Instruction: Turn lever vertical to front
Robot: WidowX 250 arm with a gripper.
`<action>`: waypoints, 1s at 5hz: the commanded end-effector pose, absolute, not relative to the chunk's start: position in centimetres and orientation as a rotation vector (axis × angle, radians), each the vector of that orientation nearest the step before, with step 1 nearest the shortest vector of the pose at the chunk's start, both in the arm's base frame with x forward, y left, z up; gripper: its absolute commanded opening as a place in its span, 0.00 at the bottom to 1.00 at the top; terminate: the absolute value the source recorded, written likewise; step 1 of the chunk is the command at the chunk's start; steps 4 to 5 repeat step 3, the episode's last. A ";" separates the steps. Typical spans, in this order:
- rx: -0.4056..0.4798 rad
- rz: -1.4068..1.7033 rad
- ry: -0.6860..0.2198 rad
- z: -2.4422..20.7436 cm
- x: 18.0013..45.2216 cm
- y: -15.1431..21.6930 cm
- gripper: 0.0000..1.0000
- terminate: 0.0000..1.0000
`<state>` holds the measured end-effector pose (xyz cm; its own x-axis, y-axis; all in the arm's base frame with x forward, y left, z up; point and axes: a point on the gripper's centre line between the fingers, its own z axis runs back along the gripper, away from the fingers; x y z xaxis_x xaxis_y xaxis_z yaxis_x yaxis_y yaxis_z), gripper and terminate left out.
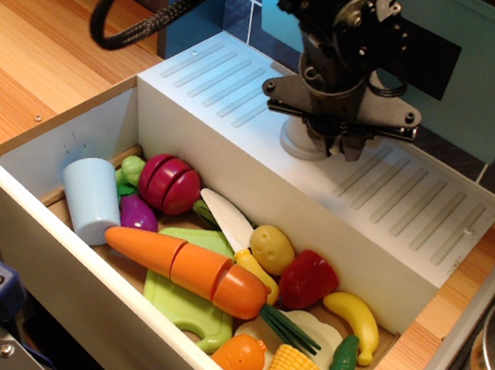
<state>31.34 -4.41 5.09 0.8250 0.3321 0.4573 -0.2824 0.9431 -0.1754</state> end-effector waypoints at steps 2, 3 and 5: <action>-0.122 0.361 -0.435 2.0 27.3 -7.6 0.00 0.00; -0.118 0.375 -0.422 2.0 26.6 -7.7 0.00 1.00; -0.118 0.375 -0.422 2.0 26.6 -7.7 0.00 1.00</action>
